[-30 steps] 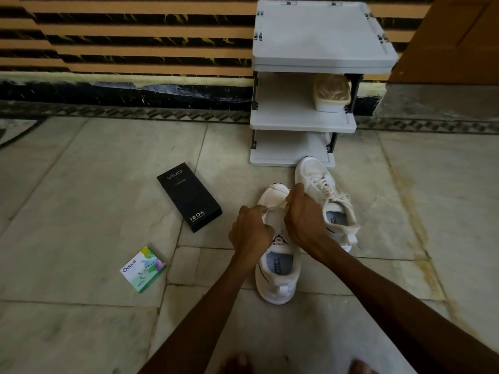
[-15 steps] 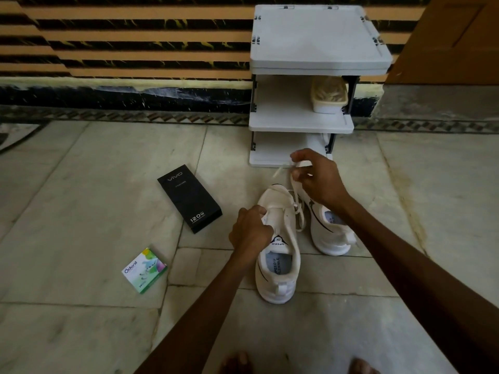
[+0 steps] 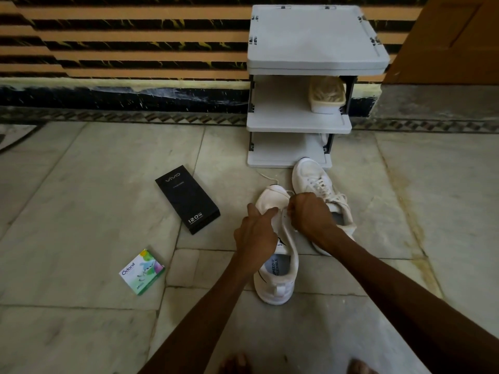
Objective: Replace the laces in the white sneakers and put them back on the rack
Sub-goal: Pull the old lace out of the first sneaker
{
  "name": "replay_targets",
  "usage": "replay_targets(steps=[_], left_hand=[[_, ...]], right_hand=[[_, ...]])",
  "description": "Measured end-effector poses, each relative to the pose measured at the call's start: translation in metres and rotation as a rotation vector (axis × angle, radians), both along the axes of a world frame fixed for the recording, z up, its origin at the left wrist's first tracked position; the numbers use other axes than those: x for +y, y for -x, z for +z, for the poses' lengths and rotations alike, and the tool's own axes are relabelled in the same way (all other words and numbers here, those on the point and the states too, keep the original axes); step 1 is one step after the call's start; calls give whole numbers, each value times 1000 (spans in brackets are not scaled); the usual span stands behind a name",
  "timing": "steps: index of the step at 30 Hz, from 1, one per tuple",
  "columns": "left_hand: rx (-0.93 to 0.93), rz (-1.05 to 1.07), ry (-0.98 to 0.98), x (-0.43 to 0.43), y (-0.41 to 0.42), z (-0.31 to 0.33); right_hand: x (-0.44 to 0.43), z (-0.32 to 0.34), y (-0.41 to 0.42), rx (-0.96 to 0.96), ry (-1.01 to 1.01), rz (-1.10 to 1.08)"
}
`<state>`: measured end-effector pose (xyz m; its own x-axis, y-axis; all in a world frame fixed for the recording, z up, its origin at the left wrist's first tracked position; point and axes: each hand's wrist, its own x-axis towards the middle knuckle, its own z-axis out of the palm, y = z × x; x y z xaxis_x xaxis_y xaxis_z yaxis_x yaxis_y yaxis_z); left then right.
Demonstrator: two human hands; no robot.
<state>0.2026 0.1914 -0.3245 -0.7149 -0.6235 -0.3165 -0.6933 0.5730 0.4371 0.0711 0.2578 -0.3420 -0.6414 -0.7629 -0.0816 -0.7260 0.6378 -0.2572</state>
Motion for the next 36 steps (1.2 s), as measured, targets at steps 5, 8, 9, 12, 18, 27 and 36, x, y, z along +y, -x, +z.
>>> replay_targets(steps=[5,8,9,12,18,27,36], left_hand=[[-63,-17,21,0,1,-1],[-63,-21,36,-1,1,0],[-60,-29,42,0,1,1],[-76,-62,75,3,4,3],[-89,-33,25,-2,6,3],[-50,5,-22,-5,5,-4],[-60,4,-31,-5,6,-6]], right_hand=[[-5,6,3,-62,-113,95],[-8,43,5,-554,111,-11],[-9,64,4,-761,237,-45],[-11,129,5,-994,600,-30],[-15,151,1,-1377,920,-125],[-12,21,5,-189,84,-159],[-4,-4,-5,-100,46,-143]])
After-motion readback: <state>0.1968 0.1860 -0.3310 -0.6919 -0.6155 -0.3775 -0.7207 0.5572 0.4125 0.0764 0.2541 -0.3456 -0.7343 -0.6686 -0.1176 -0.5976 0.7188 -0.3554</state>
